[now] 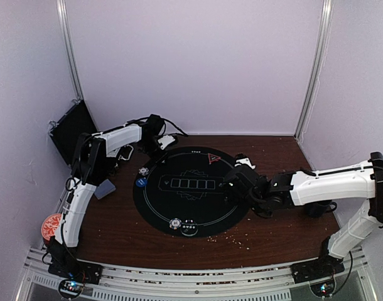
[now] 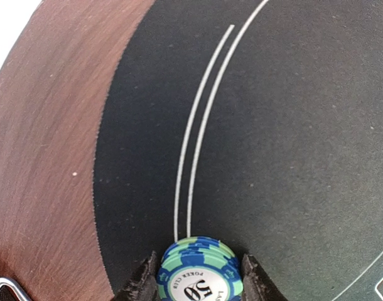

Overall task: Distribute texas hold em gaming equipment
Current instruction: Pick up the pile of poker chips from the poker table mat, then place the poker chips pile at the small blind area.

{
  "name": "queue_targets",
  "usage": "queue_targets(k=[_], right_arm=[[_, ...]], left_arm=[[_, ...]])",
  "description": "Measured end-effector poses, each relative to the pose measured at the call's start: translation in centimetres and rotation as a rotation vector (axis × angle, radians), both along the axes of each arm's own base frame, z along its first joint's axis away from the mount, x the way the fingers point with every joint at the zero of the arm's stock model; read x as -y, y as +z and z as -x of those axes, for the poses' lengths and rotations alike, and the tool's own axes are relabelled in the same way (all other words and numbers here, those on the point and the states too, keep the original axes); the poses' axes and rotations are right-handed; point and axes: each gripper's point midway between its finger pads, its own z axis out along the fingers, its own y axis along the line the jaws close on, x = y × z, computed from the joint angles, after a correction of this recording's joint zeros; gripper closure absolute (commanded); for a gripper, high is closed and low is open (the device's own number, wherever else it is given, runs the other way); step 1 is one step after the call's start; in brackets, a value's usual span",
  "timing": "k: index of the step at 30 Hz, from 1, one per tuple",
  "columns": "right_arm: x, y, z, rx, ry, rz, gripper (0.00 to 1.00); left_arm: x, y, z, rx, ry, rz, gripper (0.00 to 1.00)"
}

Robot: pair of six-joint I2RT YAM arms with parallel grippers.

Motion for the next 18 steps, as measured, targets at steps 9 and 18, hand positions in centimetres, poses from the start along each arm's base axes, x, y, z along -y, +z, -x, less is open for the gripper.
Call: queue_targets(k=[9, 18], right_arm=[[0.0, -0.1, 0.2, 0.005, -0.001, 0.017, 0.02], [-0.1, 0.1, 0.1, 0.009, -0.003, 0.018, 0.02]], left_arm=[[-0.6, 0.0, -0.2, 0.011, 0.02, 0.009, 0.75], [-2.0, -0.1, -0.2, 0.007, 0.039, 0.011, 0.8]])
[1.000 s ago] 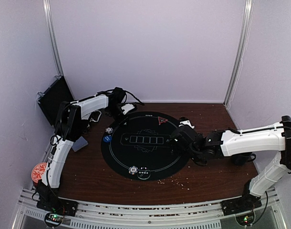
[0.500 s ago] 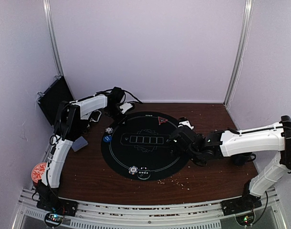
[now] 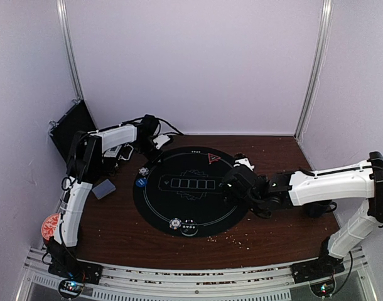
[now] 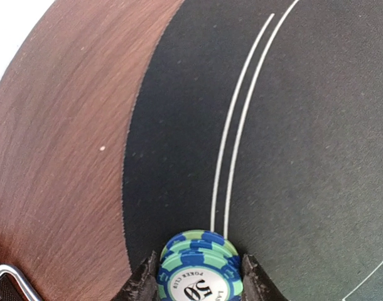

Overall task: Distribute texas hold em gaming equipment
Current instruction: Place the poker chips pile at the small blind area.

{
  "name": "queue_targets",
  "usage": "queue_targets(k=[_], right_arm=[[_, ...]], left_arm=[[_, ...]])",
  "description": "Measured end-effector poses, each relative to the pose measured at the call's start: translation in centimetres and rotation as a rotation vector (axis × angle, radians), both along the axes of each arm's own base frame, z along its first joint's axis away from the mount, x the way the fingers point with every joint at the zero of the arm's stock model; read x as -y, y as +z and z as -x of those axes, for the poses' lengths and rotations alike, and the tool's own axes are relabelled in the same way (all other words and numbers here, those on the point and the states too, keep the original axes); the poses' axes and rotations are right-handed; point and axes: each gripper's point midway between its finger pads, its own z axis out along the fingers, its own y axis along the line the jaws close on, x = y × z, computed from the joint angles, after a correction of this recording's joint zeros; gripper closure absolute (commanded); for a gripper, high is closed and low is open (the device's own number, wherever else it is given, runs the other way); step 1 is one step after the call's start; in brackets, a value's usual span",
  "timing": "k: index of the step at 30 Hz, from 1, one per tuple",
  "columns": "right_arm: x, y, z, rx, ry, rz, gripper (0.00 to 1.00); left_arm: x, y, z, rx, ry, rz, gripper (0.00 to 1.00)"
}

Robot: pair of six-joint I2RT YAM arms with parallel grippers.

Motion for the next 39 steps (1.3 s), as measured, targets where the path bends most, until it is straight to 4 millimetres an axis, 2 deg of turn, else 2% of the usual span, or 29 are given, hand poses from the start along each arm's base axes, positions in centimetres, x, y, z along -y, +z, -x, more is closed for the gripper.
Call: queue_targets(k=[17, 22, 39], right_arm=[[-0.3, -0.1, 0.2, 0.002, 0.007, 0.007, 0.02], [-0.2, 0.0, 0.1, 0.007, 0.003, 0.01, 0.02], [-0.3, -0.3, 0.1, 0.004, 0.001, 0.033, 0.01]], left_arm=[[-1.4, 0.0, 0.1, 0.001, 0.019, -0.01, 0.79], [-1.6, 0.1, 0.1, 0.003, 0.02, -0.017, 0.56], [-2.4, 0.5, -0.7, 0.016, 0.01, -0.035, 0.29]])
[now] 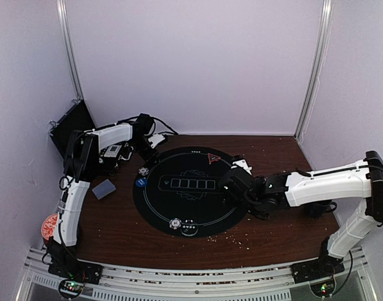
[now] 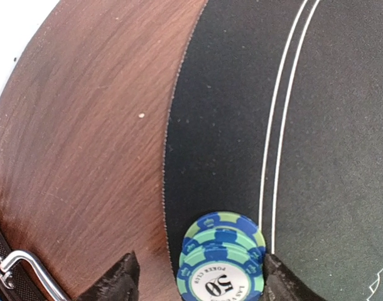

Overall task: Distribute texas hold em gaming equipment
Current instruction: Place the poker chips pile at the small blind area.

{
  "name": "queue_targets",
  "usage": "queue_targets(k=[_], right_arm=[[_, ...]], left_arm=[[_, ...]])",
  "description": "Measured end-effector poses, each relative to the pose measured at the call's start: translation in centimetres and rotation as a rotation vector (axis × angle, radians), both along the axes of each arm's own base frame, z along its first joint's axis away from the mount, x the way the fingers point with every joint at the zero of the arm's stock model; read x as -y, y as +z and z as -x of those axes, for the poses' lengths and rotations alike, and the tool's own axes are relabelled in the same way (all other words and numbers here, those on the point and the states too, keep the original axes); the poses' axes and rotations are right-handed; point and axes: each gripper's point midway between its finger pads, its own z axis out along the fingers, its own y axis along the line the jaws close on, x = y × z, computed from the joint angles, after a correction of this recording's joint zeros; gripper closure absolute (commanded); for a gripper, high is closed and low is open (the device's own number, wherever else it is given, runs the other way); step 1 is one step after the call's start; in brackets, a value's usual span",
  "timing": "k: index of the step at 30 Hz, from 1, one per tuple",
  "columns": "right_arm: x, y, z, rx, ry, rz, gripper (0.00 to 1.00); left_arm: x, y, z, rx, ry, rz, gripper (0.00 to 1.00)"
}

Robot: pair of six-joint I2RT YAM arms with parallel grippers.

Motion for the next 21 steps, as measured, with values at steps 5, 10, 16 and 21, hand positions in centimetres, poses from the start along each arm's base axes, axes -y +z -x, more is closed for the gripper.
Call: queue_targets(k=[5, 10, 16, 21], right_arm=[[-0.07, 0.05, -0.01, 0.002, 0.0, 0.003, 0.01], [-0.06, 0.05, 0.03, 0.003, 0.0, 0.007, 0.01], [-0.05, 0.07, 0.06, 0.005, -0.001, 0.009, 0.01], [-0.02, 0.07, 0.06, 0.006, -0.002, 0.011, 0.0]], left_arm=[[0.0, 0.11, -0.15, 0.005, -0.01, -0.01, 0.25], [0.13, 0.1, -0.27, 0.0, -0.011, -0.015, 0.23], [0.37, 0.09, -0.27, -0.013, -0.016, -0.007, 0.19], [0.93, 0.18, -0.13, -0.018, -0.033, 0.016, 0.12]])
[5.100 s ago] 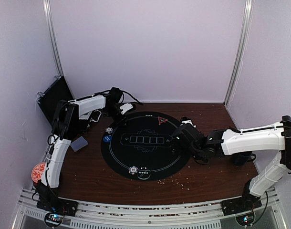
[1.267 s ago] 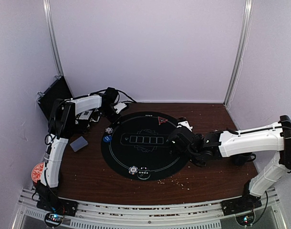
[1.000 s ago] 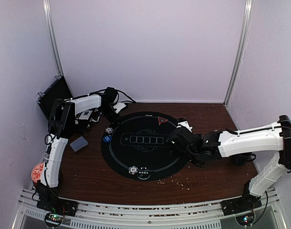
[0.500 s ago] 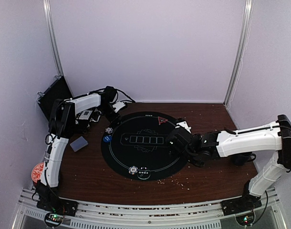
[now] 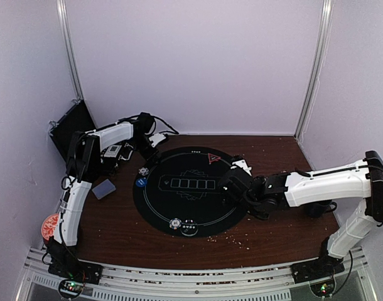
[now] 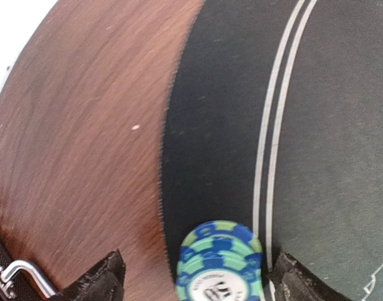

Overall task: Distribute texas hold em gaming equipment
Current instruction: Place the poker chips pile at the small blind area, then move the poker chips pile to the small blind area.

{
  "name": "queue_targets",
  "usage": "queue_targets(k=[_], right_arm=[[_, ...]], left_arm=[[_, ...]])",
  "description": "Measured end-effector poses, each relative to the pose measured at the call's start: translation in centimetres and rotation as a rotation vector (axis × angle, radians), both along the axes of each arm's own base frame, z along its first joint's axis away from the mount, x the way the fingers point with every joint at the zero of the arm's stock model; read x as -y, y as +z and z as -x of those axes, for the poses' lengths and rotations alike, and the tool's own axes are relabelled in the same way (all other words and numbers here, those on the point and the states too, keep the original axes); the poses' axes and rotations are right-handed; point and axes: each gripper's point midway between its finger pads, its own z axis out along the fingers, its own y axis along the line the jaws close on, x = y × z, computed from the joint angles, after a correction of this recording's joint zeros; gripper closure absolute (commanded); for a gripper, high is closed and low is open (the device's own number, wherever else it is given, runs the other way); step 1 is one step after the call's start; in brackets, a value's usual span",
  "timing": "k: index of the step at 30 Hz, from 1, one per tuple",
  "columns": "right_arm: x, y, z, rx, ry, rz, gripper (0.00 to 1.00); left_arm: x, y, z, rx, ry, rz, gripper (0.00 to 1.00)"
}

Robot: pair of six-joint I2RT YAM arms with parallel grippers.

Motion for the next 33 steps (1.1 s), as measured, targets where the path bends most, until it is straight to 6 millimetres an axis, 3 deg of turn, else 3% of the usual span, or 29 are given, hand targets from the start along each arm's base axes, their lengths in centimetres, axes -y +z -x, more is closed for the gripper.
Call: queue_targets(k=[3, 8, 15, 33], right_arm=[[0.0, 0.0, 0.0, 0.0, 0.0, 0.001, 0.0], [0.0, -0.2, 0.0, -0.003, 0.0, 0.007, 0.0], [-0.1, -0.3, 0.0, -0.003, 0.002, 0.009, 0.0], [-0.5, -0.8, -0.1, -0.01, 0.004, 0.022, 0.0]], left_arm=[[0.8, 0.0, 0.4, -0.012, -0.02, 0.027, 0.07], [1.9, 0.0, 0.9, -0.022, -0.037, 0.045, 0.07], [1.8, 0.1, 0.5, -0.003, -0.003, 0.035, 0.08], [2.0, 0.1, -1.4, 0.068, 0.019, 0.03, 0.46]])
